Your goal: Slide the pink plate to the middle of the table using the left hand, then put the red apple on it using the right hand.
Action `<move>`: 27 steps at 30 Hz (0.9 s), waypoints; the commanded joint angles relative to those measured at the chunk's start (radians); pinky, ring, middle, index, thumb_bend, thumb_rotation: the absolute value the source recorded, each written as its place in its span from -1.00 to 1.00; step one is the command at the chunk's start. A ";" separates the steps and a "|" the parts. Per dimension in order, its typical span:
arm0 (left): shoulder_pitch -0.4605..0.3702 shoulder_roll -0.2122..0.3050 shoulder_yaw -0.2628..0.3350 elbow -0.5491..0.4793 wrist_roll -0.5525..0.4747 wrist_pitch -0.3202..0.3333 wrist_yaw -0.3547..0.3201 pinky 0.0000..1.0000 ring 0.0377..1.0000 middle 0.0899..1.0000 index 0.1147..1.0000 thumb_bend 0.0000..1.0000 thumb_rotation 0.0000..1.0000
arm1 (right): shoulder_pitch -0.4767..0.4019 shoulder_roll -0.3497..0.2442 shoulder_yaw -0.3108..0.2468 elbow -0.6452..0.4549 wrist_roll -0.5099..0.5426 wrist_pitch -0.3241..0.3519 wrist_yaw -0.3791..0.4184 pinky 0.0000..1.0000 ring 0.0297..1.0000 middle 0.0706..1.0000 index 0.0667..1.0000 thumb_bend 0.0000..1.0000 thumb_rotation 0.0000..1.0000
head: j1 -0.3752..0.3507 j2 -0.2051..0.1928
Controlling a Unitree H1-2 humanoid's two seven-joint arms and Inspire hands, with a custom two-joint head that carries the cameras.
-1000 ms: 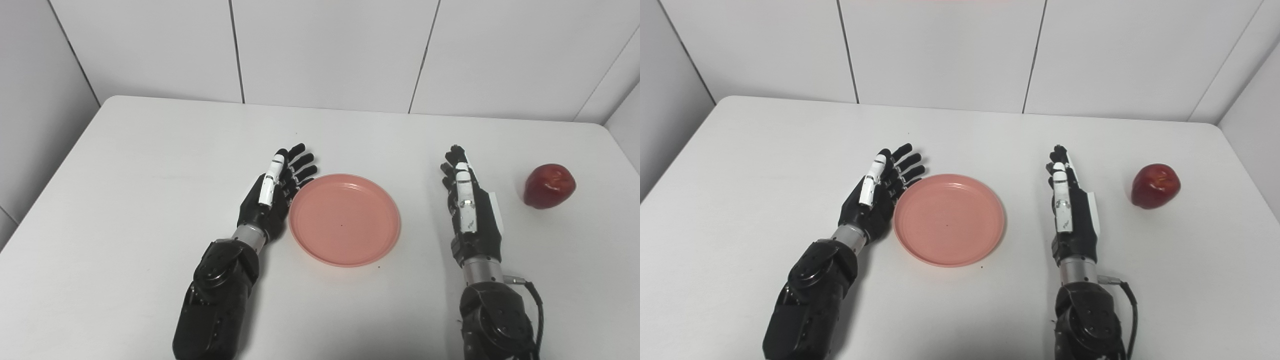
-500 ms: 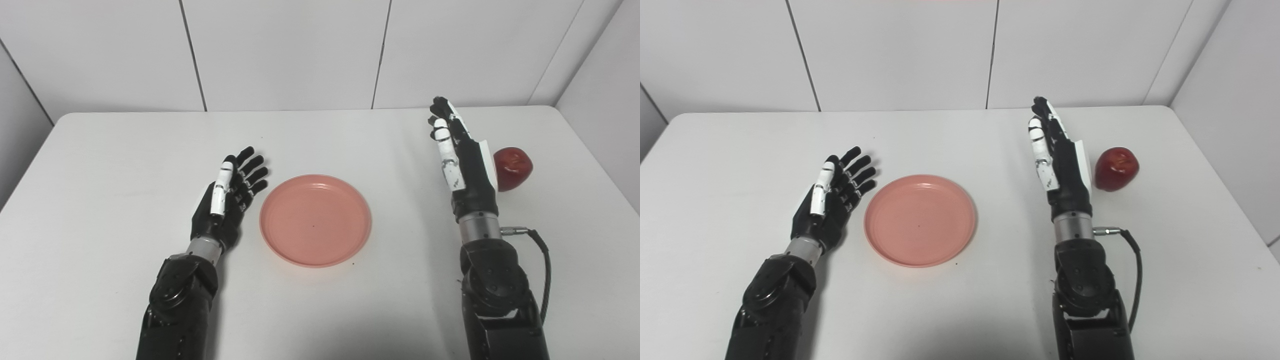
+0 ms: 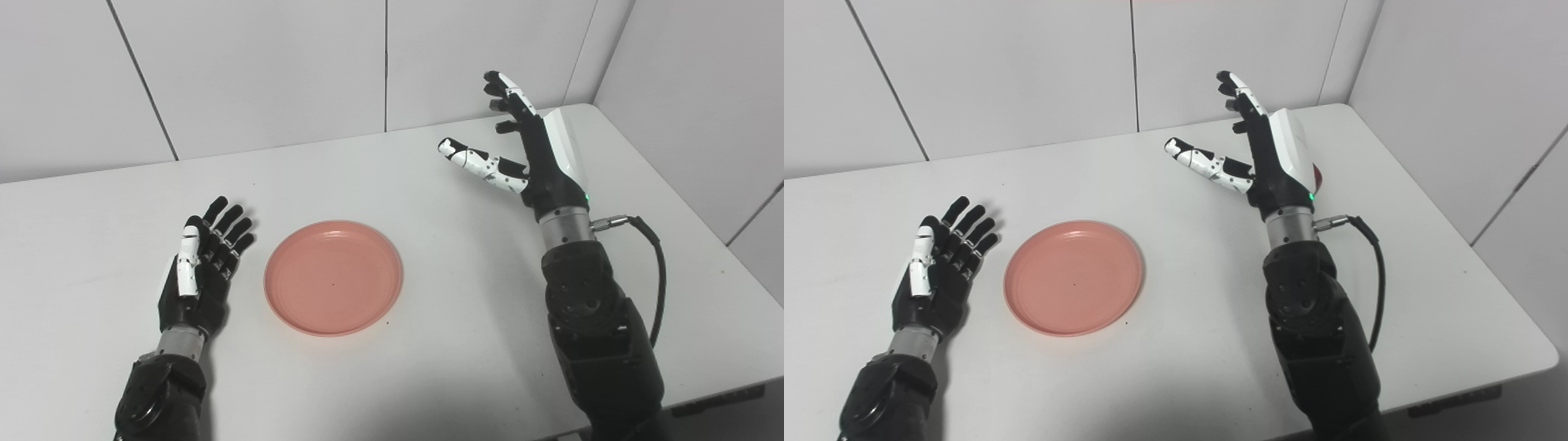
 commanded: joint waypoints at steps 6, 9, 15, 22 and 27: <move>-0.011 0.024 0.020 0.102 -0.031 -0.034 -0.031 0.80 0.76 0.77 0.74 -0.27 1.00 | -0.027 -0.076 -0.069 -0.028 -0.104 0.002 0.004 0.55 0.73 0.78 0.81 0.89 0.06 | -0.020 -0.027; -0.014 0.030 0.018 0.125 -0.032 -0.053 -0.040 0.79 0.76 0.78 0.74 -0.27 1.00 | -0.020 -0.094 -0.104 -0.009 -0.102 -0.017 -0.006 0.55 0.75 0.82 0.85 0.93 0.05 | -0.023 -0.034; -0.014 0.032 0.019 0.134 -0.038 -0.061 -0.041 0.78 0.76 0.78 0.74 -0.26 1.00 | -0.016 -0.131 -0.158 0.029 -0.097 -0.016 -0.002 0.56 0.76 0.85 0.90 1.00 0.03 | -0.024 -0.037; -0.013 0.030 0.022 0.131 -0.042 -0.049 -0.036 0.80 0.77 0.79 0.75 -0.27 1.00 | -0.004 -0.161 -0.190 0.095 -0.094 -0.021 -0.016 0.59 0.80 0.90 0.96 1.00 -0.03 | -0.021 -0.036; -0.010 0.030 0.021 0.129 -0.043 -0.050 -0.040 0.79 0.77 0.79 0.76 -0.27 1.00 | 0.001 -0.170 -0.195 0.142 -0.087 -0.011 -0.011 0.55 0.78 0.89 0.95 1.00 -0.11 | -0.021 -0.034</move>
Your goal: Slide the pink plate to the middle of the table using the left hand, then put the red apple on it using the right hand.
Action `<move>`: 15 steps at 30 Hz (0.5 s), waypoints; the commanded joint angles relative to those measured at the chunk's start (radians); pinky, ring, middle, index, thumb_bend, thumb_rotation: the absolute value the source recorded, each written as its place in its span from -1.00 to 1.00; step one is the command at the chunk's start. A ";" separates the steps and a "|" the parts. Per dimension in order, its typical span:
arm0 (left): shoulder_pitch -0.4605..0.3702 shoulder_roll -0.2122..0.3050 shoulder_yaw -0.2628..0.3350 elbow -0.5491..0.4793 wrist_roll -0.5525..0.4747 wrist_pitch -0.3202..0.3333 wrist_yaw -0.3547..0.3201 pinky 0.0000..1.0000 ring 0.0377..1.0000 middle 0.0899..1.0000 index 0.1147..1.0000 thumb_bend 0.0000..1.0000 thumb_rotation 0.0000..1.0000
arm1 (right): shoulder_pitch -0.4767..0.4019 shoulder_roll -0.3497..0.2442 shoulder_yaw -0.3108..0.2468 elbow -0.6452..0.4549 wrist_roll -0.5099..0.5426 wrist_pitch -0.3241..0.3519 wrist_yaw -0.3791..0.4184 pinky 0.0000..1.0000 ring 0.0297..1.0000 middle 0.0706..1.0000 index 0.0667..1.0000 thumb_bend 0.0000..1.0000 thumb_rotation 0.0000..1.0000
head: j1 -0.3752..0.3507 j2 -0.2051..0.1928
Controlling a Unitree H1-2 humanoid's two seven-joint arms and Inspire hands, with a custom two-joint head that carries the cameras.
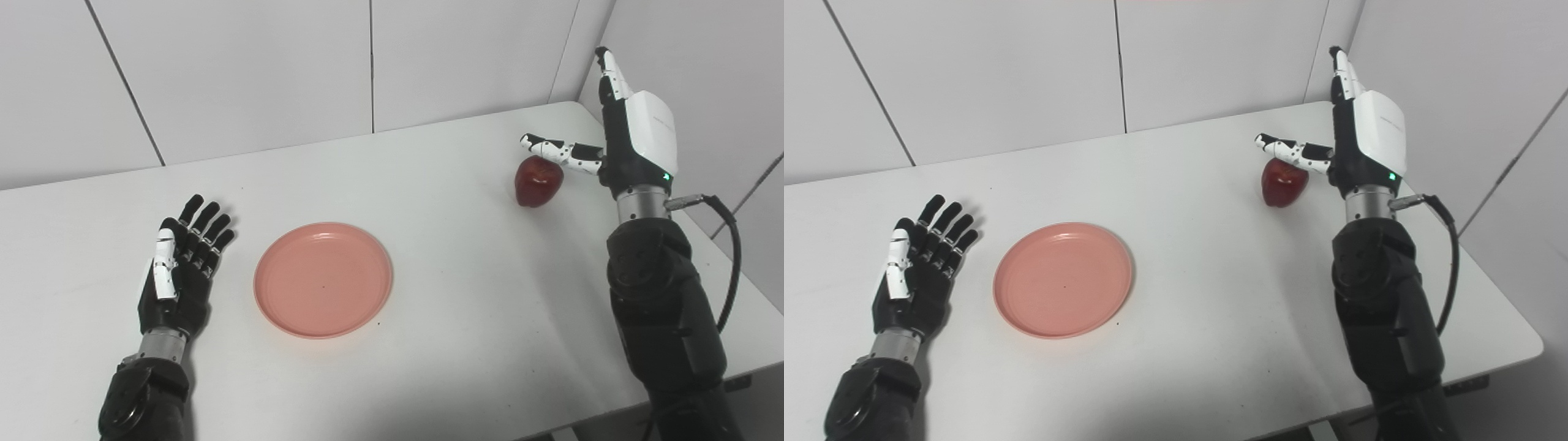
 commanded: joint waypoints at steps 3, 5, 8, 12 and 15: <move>0.022 0.004 0.006 0.032 -0.004 0.038 0.012 0.78 0.76 0.79 0.76 -0.27 1.00 | -0.023 -0.033 -0.007 0.018 -0.005 -0.012 -0.019 0.53 0.77 0.89 0.95 1.00 -0.12 | 0.001 0.001; 0.022 0.004 0.007 0.032 -0.006 0.040 0.011 0.79 0.76 0.79 0.76 -0.27 1.00 | -0.022 -0.035 -0.009 0.048 0.005 -0.019 -0.024 0.52 0.77 0.89 0.94 1.00 -0.13 | 0.002 0.001; 0.023 0.003 0.006 0.027 -0.007 0.046 0.014 0.78 0.76 0.79 0.75 -0.27 1.00 | -0.021 -0.036 -0.011 0.076 0.025 -0.017 -0.020 0.53 0.77 0.89 0.95 1.00 -0.12 | 0.002 0.005; 0.025 0.001 0.007 0.021 -0.011 0.052 0.016 0.79 0.76 0.79 0.76 -0.27 1.00 | -0.022 -0.041 -0.002 0.109 0.034 -0.009 -0.017 0.49 0.75 0.88 0.95 1.00 -0.11 | 0.006 0.006; 0.027 0.001 0.006 0.020 -0.011 0.052 0.017 0.79 0.76 0.78 0.75 -0.28 1.00 | -0.026 -0.041 -0.002 0.141 0.052 -0.015 -0.019 0.47 0.74 0.87 0.95 1.00 -0.14 | 0.009 0.009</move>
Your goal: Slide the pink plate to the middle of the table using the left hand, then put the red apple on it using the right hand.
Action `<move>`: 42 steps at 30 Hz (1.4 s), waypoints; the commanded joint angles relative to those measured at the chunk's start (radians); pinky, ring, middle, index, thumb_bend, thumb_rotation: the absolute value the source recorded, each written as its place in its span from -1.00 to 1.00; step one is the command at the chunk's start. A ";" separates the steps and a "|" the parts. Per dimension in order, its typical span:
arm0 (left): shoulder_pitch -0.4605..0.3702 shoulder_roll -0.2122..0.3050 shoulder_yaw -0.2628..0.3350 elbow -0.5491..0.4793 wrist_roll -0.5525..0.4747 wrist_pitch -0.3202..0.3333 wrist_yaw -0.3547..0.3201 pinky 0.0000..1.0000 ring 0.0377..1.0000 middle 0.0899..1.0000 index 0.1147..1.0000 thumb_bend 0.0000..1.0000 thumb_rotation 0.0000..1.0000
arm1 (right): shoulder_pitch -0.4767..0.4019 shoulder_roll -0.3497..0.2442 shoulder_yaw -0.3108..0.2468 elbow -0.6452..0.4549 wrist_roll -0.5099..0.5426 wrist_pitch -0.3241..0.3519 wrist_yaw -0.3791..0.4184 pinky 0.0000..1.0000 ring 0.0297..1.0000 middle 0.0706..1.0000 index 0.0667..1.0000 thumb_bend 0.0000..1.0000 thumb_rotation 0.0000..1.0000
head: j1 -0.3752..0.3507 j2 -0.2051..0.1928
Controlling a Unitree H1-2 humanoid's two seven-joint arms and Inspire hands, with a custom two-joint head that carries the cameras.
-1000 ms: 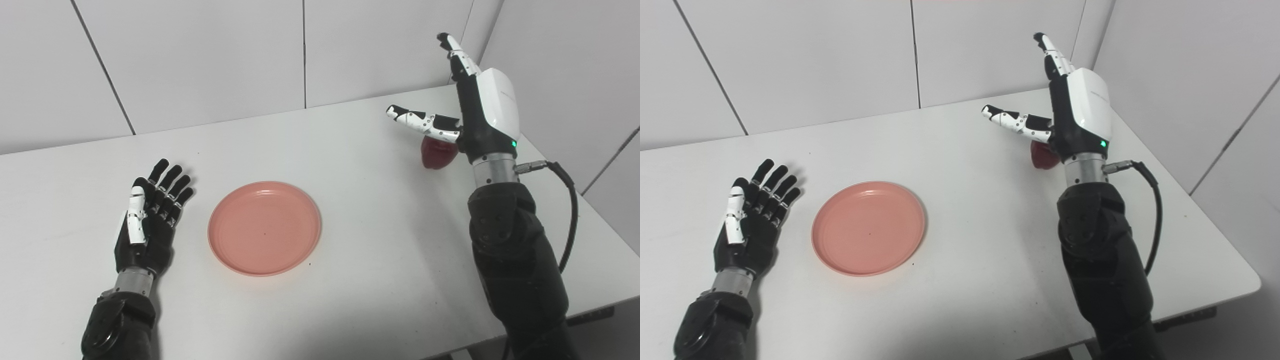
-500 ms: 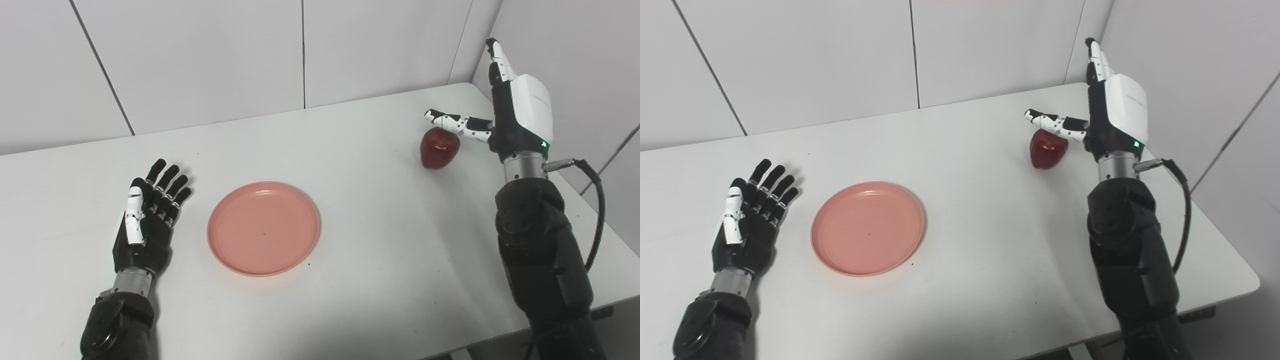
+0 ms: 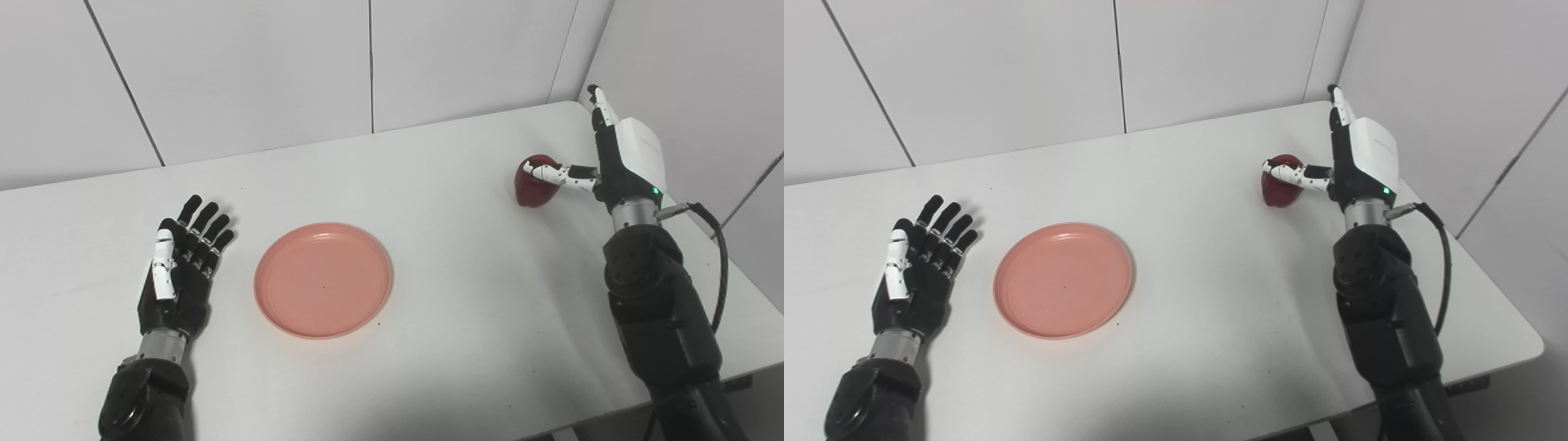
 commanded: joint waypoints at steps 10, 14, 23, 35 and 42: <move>0.031 -0.002 0.003 0.002 0.001 0.064 0.028 0.79 0.76 0.77 0.74 -0.28 1.00 | -0.058 -0.040 0.020 0.086 0.034 -0.014 -0.019 0.49 0.77 0.91 0.96 1.00 -0.07 | 0.005 0.007; 0.034 -0.002 0.001 -0.007 0.003 0.071 0.032 0.79 0.75 0.77 0.74 -0.29 1.00 | -0.072 -0.036 0.026 0.111 0.051 -0.009 -0.016 0.45 0.73 0.88 0.94 1.00 -0.08 | 0.008 0.010; 0.035 -0.001 0.001 -0.005 0.001 0.071 0.032 0.79 0.76 0.77 0.74 -0.28 1.00 | -0.091 -0.033 0.047 0.147 0.073 0.006 -0.017 0.52 0.78 0.89 0.93 1.00 -0.12 | 0.011 0.016; 0.040 -0.002 -0.001 -0.026 -0.006 0.082 0.038 0.79 0.76 0.77 0.73 -0.28 1.00 | -0.125 -0.032 0.064 0.186 0.082 0.023 -0.010 0.54 0.78 0.86 0.90 1.00 -0.15 | 0.013 0.023; 0.042 -0.003 -0.001 -0.032 -0.004 0.092 0.040 0.80 0.77 0.77 0.73 -0.28 1.00 | -0.134 -0.035 0.063 0.202 0.096 0.024 -0.006 0.53 0.77 0.85 0.88 1.00 -0.24 | 0.017 0.027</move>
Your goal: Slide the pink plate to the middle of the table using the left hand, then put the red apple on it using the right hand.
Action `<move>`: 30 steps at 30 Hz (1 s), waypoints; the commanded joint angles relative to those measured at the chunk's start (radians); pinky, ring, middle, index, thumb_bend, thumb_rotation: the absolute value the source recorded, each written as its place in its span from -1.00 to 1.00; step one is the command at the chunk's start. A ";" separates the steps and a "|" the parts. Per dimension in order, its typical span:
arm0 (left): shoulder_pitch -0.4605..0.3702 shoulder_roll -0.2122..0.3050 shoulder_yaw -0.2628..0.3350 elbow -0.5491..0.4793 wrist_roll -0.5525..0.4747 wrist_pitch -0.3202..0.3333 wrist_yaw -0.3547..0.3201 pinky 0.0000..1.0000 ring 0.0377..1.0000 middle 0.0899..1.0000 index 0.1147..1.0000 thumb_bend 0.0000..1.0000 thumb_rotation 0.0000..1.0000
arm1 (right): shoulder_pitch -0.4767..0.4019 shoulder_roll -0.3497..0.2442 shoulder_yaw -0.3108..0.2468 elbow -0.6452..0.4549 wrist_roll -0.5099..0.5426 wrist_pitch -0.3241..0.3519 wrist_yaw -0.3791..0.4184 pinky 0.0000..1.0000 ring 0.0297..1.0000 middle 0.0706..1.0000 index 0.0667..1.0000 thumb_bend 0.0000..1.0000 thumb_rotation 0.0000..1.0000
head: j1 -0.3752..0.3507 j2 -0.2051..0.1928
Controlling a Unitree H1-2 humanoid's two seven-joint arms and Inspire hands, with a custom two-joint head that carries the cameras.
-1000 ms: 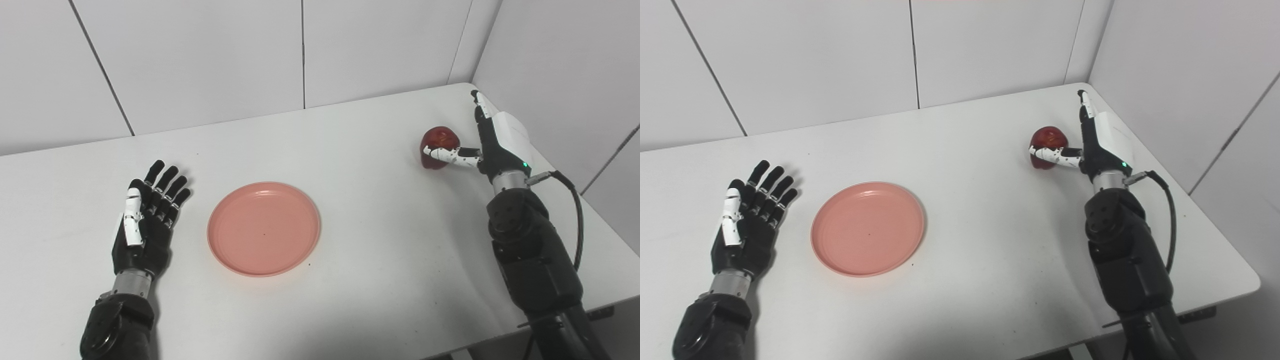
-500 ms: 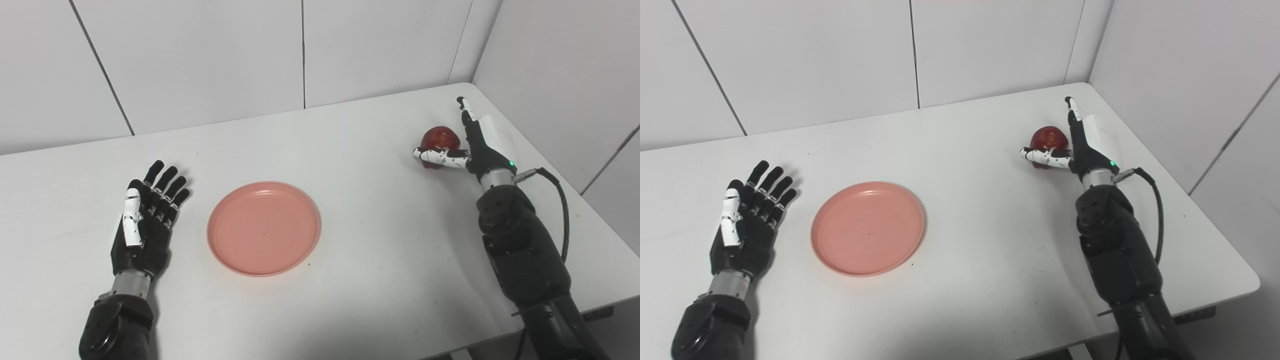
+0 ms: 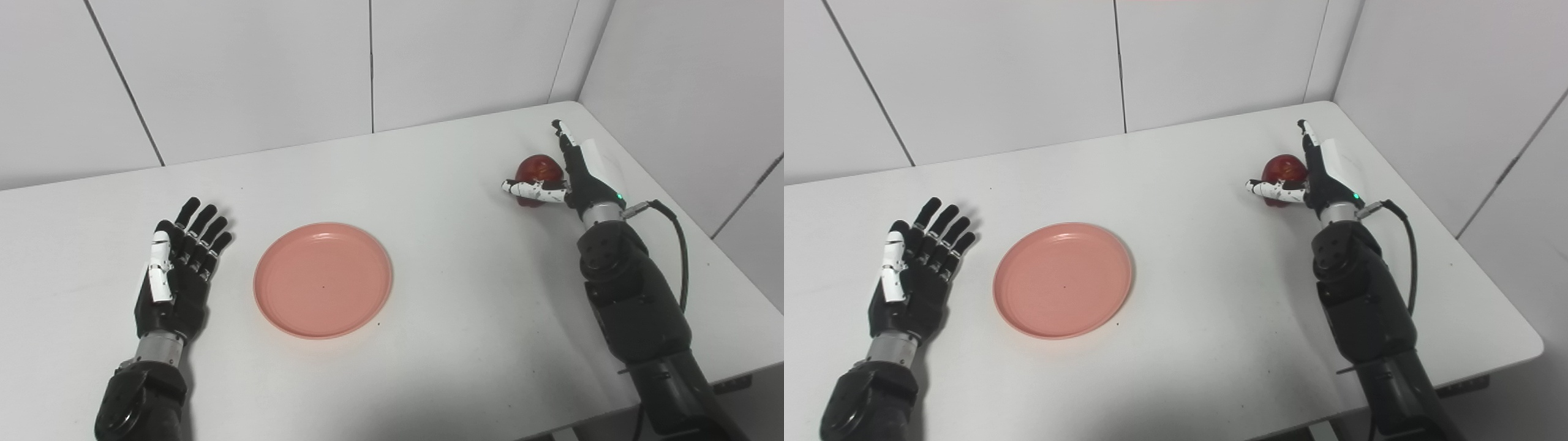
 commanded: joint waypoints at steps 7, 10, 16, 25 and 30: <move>0.028 -0.001 -0.002 0.016 0.008 0.048 0.023 0.80 0.77 0.77 0.73 -0.28 1.00 | -0.055 -0.037 0.004 0.025 0.011 -0.010 -0.020 0.53 0.76 0.84 0.85 1.00 -0.26 | 0.003 0.001; 0.028 -0.001 -0.003 0.017 0.009 0.047 0.022 0.80 0.77 0.77 0.74 -0.28 1.00 | -0.058 -0.041 0.004 0.034 0.016 -0.012 -0.021 0.51 0.76 0.84 0.84 1.00 -0.27 | 0.005 0.002; 0.033 -0.003 -0.007 0.002 0.011 0.053 0.027 0.80 0.76 0.77 0.73 -0.27 1.00 | -0.065 -0.050 0.010 0.056 0.021 -0.014 -0.023 0.49 0.73 0.80 0.82 1.00 -0.32 | 0.006 0.004; 0.036 -0.002 -0.012 -0.007 0.008 0.063 0.032 0.80 0.76 0.77 0.73 -0.29 1.00 | -0.070 -0.064 0.023 0.067 0.018 0.000 -0.008 0.51 0.74 0.80 0.80 1.00 -0.32 | 0.007 0.006; 0.037 -0.003 -0.013 -0.014 0.009 0.069 0.037 0.79 0.75 0.76 0.73 -0.29 1.00 | -0.069 -0.063 0.015 0.077 0.036 -0.014 -0.019 0.51 0.71 0.77 0.76 0.98 -0.37 | 0.007 0.006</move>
